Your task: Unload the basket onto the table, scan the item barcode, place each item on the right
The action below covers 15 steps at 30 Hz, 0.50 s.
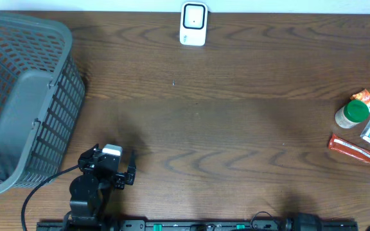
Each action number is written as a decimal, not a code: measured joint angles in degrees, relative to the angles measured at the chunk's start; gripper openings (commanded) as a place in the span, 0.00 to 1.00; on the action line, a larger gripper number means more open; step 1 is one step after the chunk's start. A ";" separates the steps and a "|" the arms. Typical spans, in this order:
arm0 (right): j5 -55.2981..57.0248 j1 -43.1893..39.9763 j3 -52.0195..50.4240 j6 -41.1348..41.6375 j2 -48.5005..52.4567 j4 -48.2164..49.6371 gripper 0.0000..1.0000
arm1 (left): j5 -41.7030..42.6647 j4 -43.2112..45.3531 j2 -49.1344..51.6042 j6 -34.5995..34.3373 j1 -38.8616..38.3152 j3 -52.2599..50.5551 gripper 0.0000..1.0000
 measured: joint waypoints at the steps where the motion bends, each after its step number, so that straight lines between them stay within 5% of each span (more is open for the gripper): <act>1: 0.46 0.00 -2.38 -0.09 -1.84 1.29 0.99 | 0.00 0.02 0.00 0.00 0.00 0.00 0.98; 6: 2.80 -0.28 -9.44 -0.20 -12.92 4.48 0.99 | 0.00 0.02 0.02 0.00 0.00 0.00 0.98; 15: 4.22 -0.33 -9.46 0.42 -13.70 6.21 0.99 | 0.00 0.00 0.02 0.00 0.00 0.00 0.98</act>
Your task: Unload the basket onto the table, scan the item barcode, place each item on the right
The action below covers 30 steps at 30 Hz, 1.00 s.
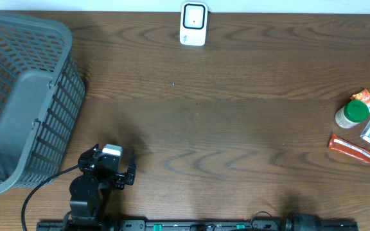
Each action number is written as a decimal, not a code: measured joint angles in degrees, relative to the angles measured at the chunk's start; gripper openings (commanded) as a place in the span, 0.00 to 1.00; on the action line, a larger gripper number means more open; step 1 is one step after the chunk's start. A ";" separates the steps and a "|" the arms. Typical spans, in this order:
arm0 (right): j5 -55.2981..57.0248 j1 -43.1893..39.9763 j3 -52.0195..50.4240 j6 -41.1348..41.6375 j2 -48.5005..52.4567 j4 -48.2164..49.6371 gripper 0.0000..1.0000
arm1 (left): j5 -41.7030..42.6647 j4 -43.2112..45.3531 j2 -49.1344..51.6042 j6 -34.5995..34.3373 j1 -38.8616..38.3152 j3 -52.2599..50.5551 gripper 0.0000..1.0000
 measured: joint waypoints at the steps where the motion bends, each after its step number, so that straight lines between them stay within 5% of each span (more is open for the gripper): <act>1: 0.20 0.00 0.00 0.02 0.02 0.09 0.99 | 0.00 0.00 0.00 0.00 0.00 0.00 0.98; 12: 5.44 -0.50 -4.83 0.37 0.00 0.63 0.99 | 0.00 0.00 0.00 0.00 0.00 0.00 0.98; 19: 9.38 -0.50 -24.22 2.08 0.37 11.56 0.99 | 0.00 0.02 0.00 0.00 0.00 0.00 0.98; 26: 11.50 -0.48 -49.88 10.01 0.94 37.92 0.99 | 0.00 0.00 0.00 0.00 0.00 0.00 0.98; 30: 14.36 -0.42 -60.43 13.90 0.50 43.34 0.99 | 0.00 -0.02 0.00 0.00 0.00 0.00 0.98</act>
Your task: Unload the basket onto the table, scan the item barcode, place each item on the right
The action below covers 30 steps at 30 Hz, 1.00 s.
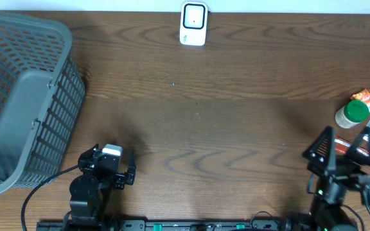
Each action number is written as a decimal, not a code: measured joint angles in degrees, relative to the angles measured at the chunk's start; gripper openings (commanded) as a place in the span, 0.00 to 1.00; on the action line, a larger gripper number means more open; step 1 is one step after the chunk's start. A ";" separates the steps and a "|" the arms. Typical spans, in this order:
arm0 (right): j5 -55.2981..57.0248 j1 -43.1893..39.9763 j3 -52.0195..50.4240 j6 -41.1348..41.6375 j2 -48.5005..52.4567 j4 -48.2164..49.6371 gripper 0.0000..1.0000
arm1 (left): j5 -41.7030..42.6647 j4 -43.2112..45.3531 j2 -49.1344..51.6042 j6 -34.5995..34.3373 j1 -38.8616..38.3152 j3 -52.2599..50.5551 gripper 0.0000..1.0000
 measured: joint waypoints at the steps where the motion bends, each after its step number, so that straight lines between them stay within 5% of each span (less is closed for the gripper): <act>1: 0.57 0.02 -1.25 0.50 -0.13 -0.13 0.99 | 0.02 0.02 0.00 0.00 0.00 0.00 0.98; 19: 11.85 8.79 -2.45 2.47 -0.81 -32.81 0.99 | 0.02 0.02 0.00 0.00 0.00 0.00 0.98; 30: 9.79 8.79 -2.45 -4.39 -0.83 -36.11 0.99 | 0.00 0.02 0.00 0.00 0.00 0.00 0.98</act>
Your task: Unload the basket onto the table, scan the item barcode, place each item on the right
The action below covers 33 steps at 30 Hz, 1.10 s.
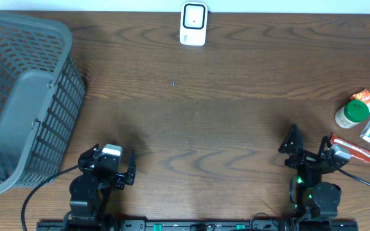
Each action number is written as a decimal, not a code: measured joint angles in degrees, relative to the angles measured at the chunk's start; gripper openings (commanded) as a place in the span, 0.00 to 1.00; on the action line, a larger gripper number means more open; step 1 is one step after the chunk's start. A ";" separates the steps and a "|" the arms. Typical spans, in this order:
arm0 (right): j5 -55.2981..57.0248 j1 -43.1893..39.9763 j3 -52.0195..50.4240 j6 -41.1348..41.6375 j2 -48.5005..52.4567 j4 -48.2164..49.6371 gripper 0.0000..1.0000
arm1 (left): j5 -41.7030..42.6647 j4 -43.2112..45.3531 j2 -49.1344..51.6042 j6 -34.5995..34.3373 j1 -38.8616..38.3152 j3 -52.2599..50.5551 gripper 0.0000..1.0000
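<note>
The white barcode scanner stands at the far edge of the table, in the middle. The items lie at the right: a green-lidded bottle, an orange packet, a white and blue box and a long red packet. My right gripper is open near the front right, with nothing between its fingers. Its right finger is close to the near end of the red packet. My left gripper rests at the front left, too small and dark to read.
A large grey mesh basket fills the left side of the table. The left arm's black cable runs along the front edge beside the basket.
The right gripper has moved left and lower over the table; it now sits just left of the red packet's end instead of over it. The left arm has not moved.
At the two oldest moments only the left arm showed, parked at the front left, with the items untouched at the right. Then the right gripper appeared, open, near the items. Now it is lower and further left, open, and the items lie as before.
</note>
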 measured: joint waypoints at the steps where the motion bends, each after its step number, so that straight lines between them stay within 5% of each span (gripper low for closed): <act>1: -0.11 0.00 0.00 -0.22 0.00 0.00 0.99 | 0.02 0.00 0.00 0.00 0.00 0.00 0.98; 26: -0.76 0.00 0.00 -1.25 0.00 0.00 0.99 | -0.26 0.07 0.00 0.22 0.00 0.00 0.98; 33: -0.92 0.00 0.00 -1.25 0.00 -0.02 0.99 | -0.42 12.24 -0.02 0.44 0.24 -1.16 0.98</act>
